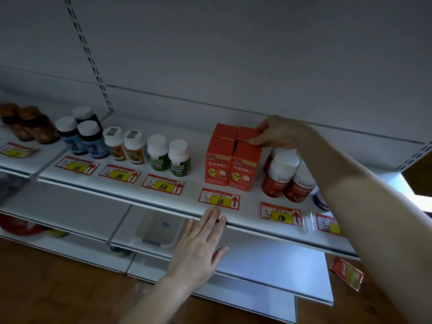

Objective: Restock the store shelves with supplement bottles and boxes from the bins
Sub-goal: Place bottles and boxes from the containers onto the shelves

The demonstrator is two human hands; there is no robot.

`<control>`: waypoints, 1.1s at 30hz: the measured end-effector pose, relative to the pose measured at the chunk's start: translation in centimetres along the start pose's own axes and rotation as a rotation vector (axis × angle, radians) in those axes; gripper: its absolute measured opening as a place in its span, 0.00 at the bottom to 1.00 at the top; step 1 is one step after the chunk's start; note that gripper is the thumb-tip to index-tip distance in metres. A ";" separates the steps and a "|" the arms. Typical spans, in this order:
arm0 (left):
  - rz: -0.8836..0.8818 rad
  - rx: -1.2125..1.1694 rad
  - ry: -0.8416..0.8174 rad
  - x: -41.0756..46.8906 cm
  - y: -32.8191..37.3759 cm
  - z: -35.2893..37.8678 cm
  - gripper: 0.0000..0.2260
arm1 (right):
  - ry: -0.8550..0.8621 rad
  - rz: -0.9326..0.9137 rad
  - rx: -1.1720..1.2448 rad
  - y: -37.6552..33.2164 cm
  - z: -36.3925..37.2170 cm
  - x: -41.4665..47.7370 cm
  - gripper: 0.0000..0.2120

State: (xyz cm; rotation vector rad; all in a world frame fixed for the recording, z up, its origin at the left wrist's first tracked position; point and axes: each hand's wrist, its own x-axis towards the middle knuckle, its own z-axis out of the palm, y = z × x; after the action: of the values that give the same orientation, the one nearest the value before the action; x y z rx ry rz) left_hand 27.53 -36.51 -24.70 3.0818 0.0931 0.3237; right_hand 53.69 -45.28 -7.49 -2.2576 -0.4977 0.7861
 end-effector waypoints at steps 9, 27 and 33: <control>-0.014 0.012 -0.028 -0.1 0.1 -0.3 0.26 | 0.008 0.037 -0.001 -0.4 0.6 -0.3 0.12; -0.053 -0.036 0.207 -0.4 -5.0 -8.3 0.23 | 0.302 -0.574 -0.355 -8.3 9.7 -2.0 0.14; -0.207 -0.045 0.299 -5.4 -13.6 -11.2 0.20 | 0.193 -0.649 -0.293 -16.9 19.3 -1.1 0.13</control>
State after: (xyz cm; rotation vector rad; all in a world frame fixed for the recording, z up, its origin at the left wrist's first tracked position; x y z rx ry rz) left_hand 19.20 -22.94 -15.55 2.9199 0.4036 0.7587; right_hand 38.12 -24.94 -6.31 -2.1851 -1.2290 0.1690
